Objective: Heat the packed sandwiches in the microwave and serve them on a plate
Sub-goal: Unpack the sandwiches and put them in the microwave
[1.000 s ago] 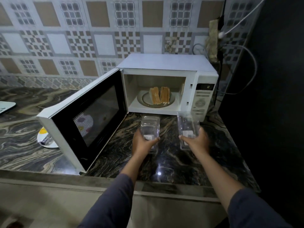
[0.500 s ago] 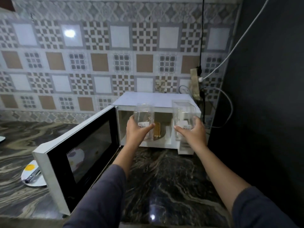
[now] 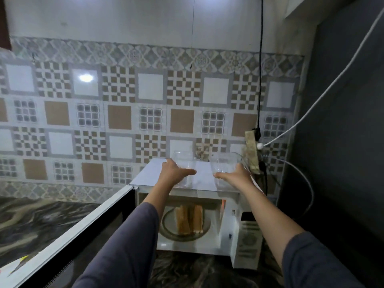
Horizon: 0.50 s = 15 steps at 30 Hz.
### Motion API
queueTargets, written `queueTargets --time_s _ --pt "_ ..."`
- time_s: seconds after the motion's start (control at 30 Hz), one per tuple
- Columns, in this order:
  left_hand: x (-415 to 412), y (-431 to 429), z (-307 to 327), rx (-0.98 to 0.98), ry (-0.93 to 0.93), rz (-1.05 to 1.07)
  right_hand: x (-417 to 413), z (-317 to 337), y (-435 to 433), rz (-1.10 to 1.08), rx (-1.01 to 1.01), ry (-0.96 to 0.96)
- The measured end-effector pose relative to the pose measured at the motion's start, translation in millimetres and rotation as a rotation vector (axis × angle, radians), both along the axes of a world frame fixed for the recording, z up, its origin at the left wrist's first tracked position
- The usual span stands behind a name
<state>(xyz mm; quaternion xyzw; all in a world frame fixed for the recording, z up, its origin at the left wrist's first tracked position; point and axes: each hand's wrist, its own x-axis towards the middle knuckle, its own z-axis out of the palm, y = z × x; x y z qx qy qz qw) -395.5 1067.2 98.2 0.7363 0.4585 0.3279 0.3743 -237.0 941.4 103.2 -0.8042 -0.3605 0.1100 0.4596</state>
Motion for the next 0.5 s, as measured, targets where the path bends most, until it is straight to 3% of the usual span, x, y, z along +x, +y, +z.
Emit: queueTargets --time_s 0.5 --pt "56.1 75.7 -19.7 -0.045 0.180 0.020 51.1 -25.8 94.0 -0.040 -0.171 -0.036"
